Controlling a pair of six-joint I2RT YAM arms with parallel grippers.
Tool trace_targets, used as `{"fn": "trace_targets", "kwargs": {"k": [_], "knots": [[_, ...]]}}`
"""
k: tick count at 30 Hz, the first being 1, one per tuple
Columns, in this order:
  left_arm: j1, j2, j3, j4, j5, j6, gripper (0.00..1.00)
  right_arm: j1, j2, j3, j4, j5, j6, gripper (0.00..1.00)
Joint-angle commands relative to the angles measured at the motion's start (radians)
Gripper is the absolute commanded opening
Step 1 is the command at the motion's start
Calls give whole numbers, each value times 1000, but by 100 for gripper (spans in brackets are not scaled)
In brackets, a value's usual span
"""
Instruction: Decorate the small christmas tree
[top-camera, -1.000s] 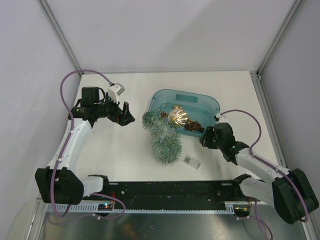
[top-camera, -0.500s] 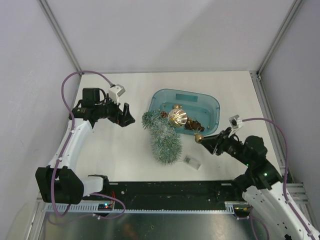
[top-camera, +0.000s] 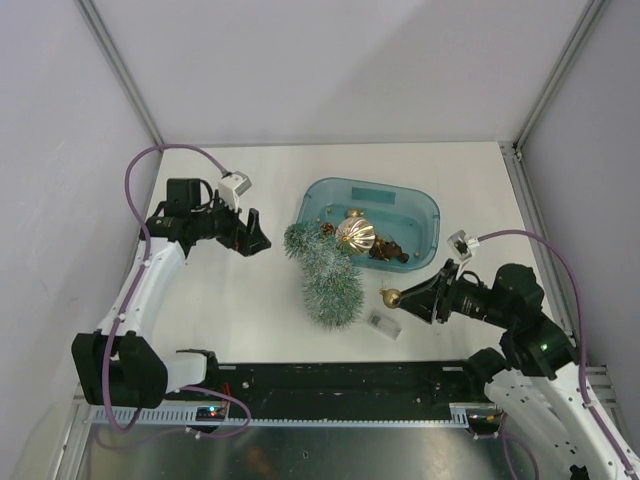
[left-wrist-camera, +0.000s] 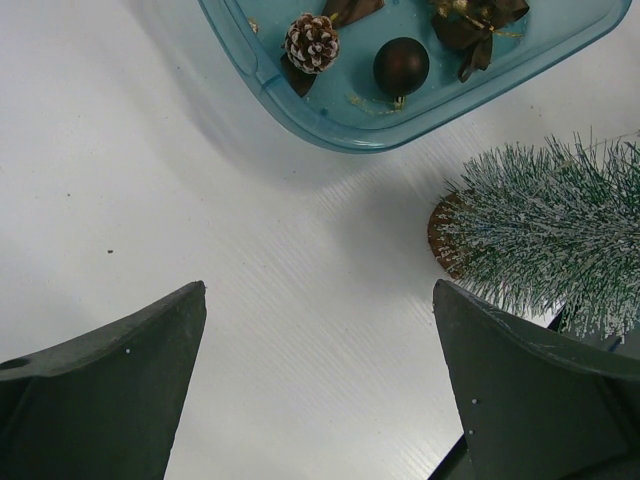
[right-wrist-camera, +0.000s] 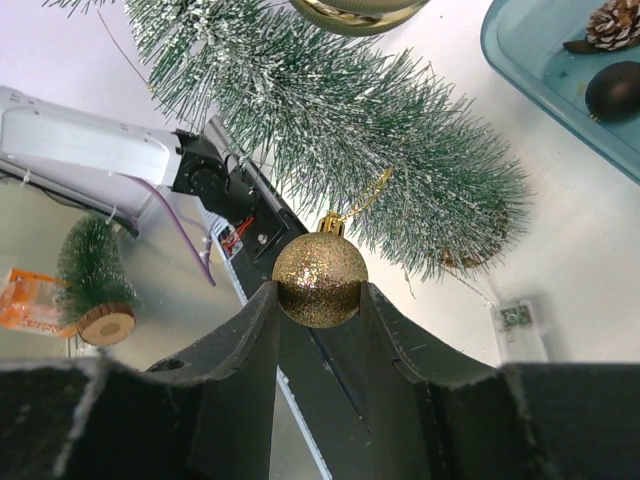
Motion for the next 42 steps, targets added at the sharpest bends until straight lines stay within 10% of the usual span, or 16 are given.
{"fn": "trace_targets", "kwargs": {"k": [1,42], "knots": [[6,-15,4,22,28,18,100,5,56,90,-33,-85,-82,34],[7,-9,7,23,41,17,100,253,350,236,-72,54,-267,29]]}}
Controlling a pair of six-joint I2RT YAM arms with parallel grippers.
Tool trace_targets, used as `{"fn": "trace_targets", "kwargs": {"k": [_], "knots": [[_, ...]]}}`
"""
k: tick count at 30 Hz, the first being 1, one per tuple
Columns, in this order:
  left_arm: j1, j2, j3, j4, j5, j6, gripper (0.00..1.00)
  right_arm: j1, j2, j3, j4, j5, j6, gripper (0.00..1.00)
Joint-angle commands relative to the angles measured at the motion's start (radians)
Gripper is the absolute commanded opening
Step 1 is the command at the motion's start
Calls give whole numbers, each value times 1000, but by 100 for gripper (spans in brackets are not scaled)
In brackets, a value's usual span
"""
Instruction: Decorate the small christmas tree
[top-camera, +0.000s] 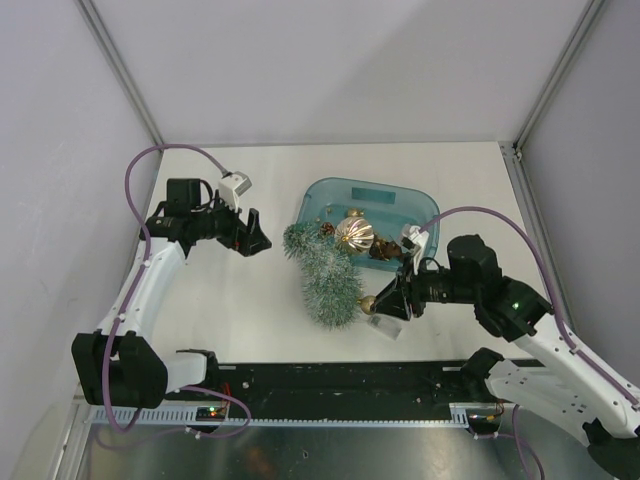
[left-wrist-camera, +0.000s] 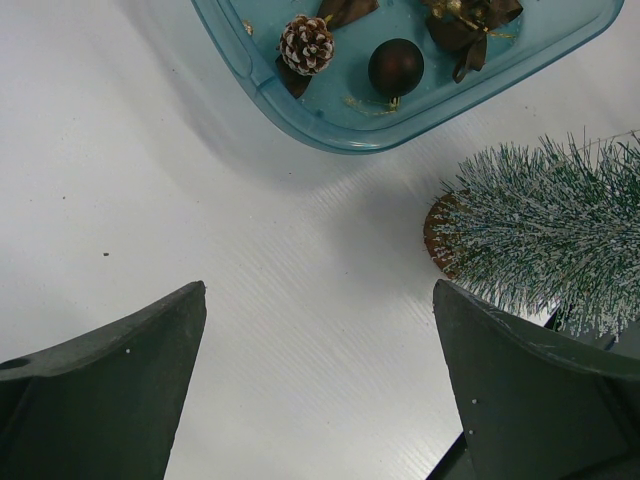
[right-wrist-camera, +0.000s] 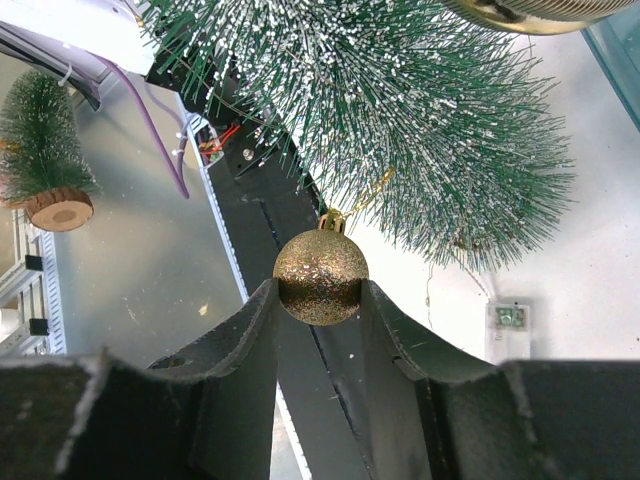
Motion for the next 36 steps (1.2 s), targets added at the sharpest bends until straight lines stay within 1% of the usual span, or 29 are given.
{"fn": "trace_targets", "kwargs": {"k": [1,21,36], "knots": [[7,-10,6,22,29,17,100,15,0,50,4,29,-5,29],[6,-19,-4,22,24,19,100,71,36,116,-17,63,-22,28],[7,-19,-1,23,26,19,100,113,38,117,-50,94,-24,27]]}}
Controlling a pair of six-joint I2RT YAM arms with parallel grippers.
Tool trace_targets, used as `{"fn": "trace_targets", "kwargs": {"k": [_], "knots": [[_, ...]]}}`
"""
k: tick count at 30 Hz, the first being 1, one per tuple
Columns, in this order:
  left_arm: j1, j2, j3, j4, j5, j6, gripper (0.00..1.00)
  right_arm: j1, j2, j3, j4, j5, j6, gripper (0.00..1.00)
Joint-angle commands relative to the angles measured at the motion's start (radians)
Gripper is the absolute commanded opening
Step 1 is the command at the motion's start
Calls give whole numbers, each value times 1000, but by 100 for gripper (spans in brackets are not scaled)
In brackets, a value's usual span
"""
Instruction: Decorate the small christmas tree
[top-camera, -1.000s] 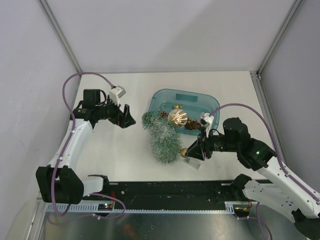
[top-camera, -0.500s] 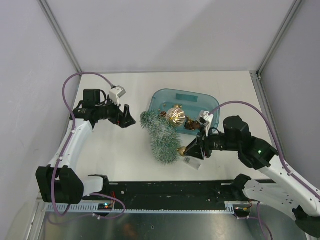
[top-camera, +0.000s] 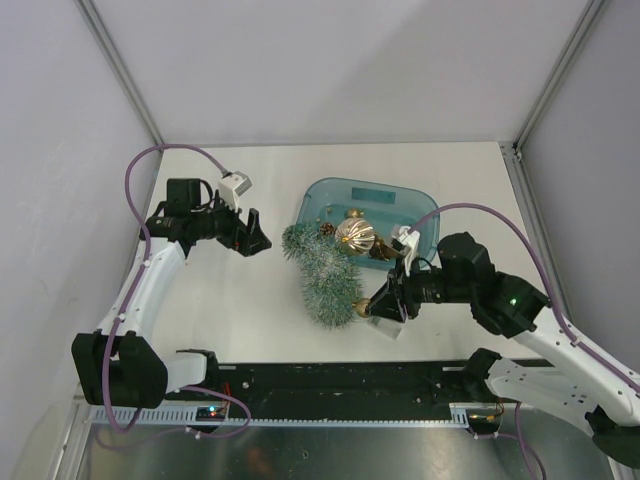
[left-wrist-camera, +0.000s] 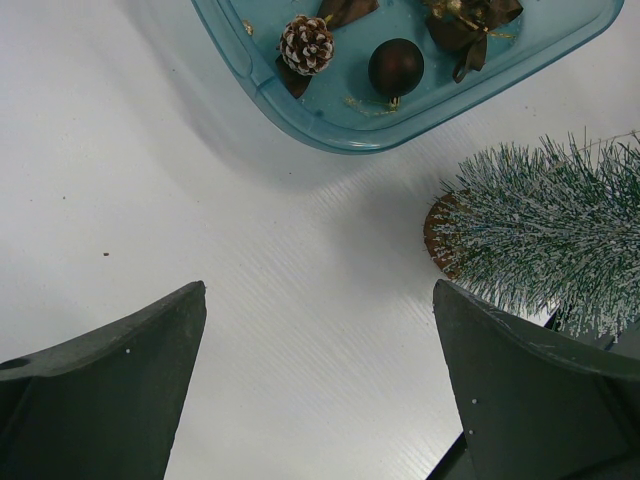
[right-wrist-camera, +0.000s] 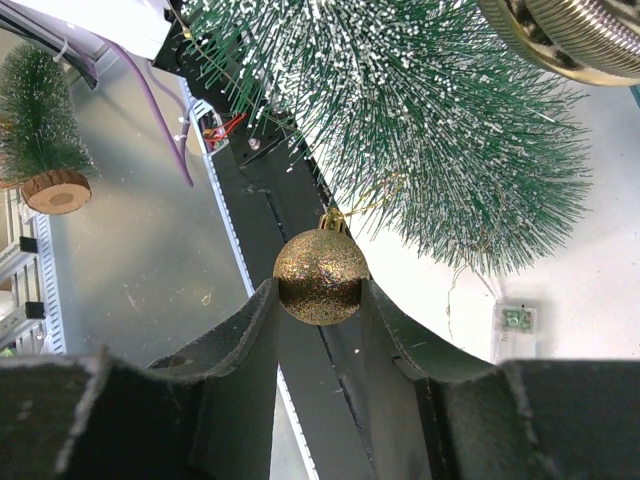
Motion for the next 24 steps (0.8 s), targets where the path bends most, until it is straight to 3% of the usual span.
{"fn": "trace_targets", "kwargs": {"k": [1,24], "knots": [[7,-19,-1,22,27,18,100,17,-15,40,-3,22,-13,27],[7,-27,-4,22,30,16,100,67,37,80,57,93,-33,26]]}}
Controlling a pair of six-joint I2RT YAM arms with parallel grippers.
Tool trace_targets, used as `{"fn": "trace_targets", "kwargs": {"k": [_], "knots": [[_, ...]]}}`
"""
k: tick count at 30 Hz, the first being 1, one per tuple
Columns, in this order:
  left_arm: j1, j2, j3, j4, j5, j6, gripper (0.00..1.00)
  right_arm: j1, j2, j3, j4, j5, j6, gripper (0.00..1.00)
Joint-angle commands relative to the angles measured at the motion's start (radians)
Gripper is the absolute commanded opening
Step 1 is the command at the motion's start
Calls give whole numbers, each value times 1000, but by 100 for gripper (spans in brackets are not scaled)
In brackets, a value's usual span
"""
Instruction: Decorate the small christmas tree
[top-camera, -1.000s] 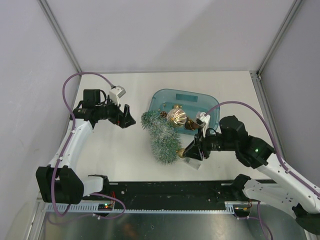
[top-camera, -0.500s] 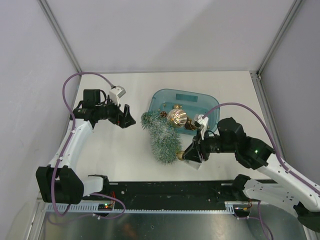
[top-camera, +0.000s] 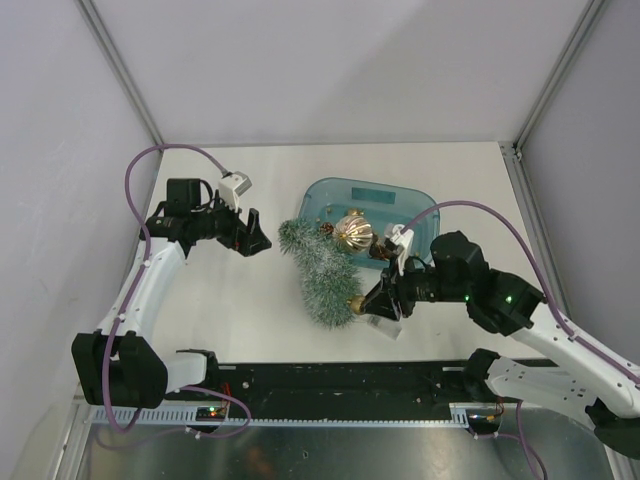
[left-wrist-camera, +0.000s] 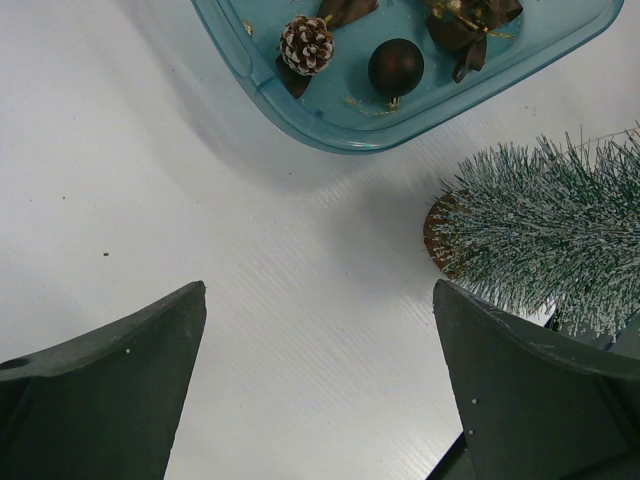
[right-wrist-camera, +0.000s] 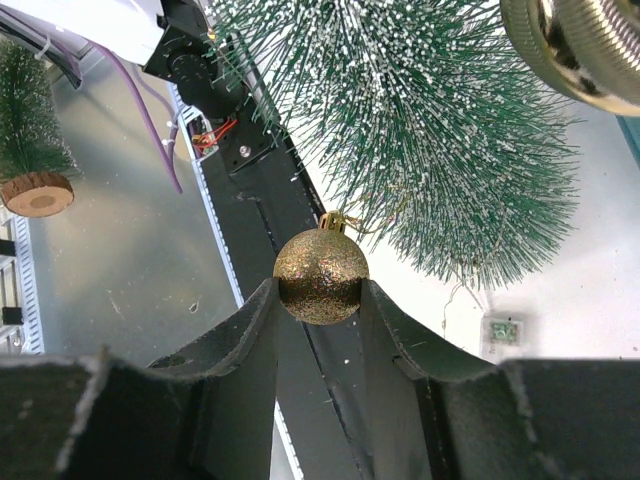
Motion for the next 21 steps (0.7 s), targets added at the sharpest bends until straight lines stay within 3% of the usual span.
{"fn": "trace_targets", "kwargs": {"k": [1,13,21], "knots": [[6,-27,-5,22,29,15,100,5,3,49,51,28,-20,26],[7,-23,1,22,38,12,100,9,15,62,-33,63,-43,26],[7,-21,5,22,43,8,100,11,-10,-12,-46,113,-33,29]]}}
